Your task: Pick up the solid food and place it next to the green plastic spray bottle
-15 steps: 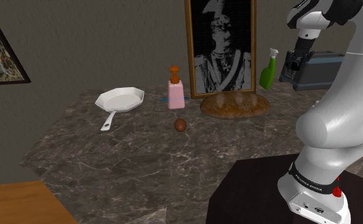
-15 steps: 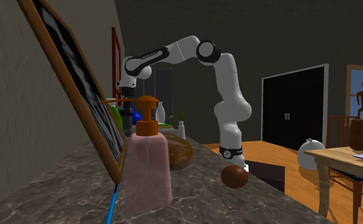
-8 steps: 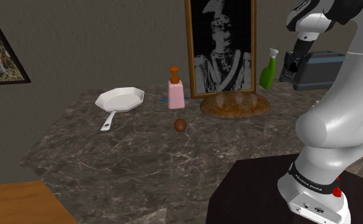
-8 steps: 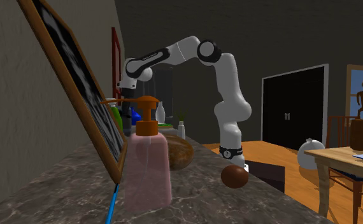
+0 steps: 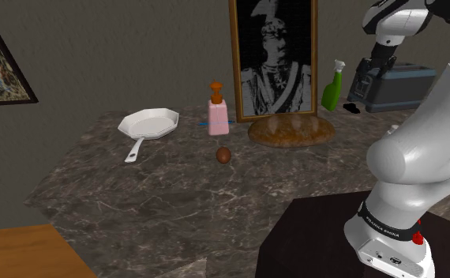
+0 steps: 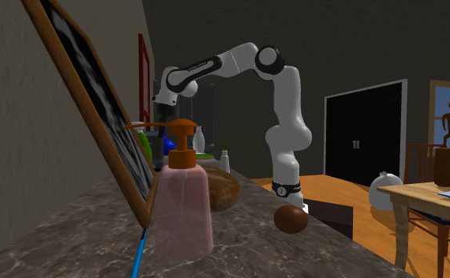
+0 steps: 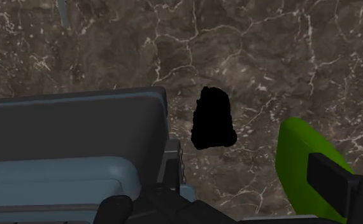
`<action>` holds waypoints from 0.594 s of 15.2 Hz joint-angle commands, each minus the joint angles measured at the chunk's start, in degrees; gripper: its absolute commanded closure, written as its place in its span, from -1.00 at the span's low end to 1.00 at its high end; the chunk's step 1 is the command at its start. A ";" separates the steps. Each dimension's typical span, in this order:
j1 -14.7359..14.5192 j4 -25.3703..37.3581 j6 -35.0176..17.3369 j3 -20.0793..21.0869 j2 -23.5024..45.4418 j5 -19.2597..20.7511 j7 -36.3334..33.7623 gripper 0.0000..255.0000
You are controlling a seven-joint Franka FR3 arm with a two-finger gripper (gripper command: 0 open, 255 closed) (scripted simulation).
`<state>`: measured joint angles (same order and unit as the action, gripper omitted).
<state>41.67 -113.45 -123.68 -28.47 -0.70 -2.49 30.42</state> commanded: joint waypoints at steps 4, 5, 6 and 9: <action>0.03 -3.03 -2.99 -0.08 -0.62 0.67 1.79 -1.00; 0.05 -3.34 -3.68 -0.11 -0.18 0.38 1.99 -1.00; 0.06 -3.63 -4.37 -0.14 0.28 0.08 2.20 -1.00; 0.09 -4.07 -5.44 -0.17 1.01 -0.42 2.54 -1.00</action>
<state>41.76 -117.40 -128.84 -28.63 0.16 -2.80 32.88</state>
